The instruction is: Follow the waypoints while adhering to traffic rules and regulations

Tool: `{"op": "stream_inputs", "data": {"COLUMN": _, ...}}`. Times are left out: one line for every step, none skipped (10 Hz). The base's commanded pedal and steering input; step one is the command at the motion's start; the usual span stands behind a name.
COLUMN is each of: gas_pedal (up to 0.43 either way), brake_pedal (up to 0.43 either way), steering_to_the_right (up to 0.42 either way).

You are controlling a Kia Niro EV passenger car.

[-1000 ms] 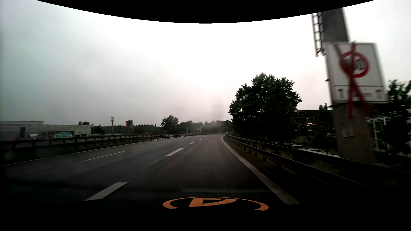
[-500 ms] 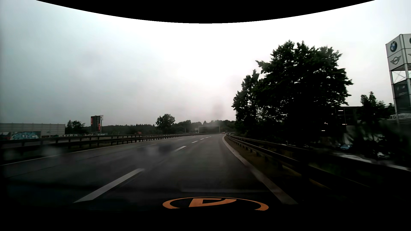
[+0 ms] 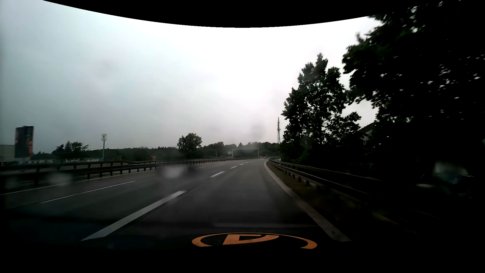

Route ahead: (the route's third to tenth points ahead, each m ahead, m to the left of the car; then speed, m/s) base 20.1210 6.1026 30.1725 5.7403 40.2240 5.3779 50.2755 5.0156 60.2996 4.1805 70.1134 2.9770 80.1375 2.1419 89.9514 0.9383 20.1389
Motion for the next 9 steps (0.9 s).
{"op": "stream_inputs", "data": {"gas_pedal": 0.150, "brake_pedal": 0.000, "steering_to_the_right": 0.001}}
{"op": "stream_inputs", "data": {"gas_pedal": 0.150, "brake_pedal": 0.000, "steering_to_the_right": 0.001}}
{"op": "stream_inputs", "data": {"gas_pedal": 0.150, "brake_pedal": 0.000, "steering_to_the_right": 0.001}}
{"op": "stream_inputs", "data": {"gas_pedal": 0.150, "brake_pedal": 0.000, "steering_to_the_right": 0.003}}
{"op": "stream_inputs", "data": {"gas_pedal": 0.150, "brake_pedal": 0.000, "steering_to_the_right": 0.004}}
{"op": "stream_inputs", "data": {"gas_pedal": 0.150, "brake_pedal": 0.000, "steering_to_the_right": 0.005}}
{"op": "stream_inputs", "data": {"gas_pedal": 0.150, "brake_pedal": 0.000, "steering_to_the_right": 0.006}}
{"op": "stream_inputs", "data": {"gas_pedal": 0.150, "brake_pedal": 0.000, "steering_to_the_right": 0.006}}
{"op": "stream_inputs", "data": {"gas_pedal": 0.157, "brake_pedal": 0.000, "steering_to_the_right": 0.006}}
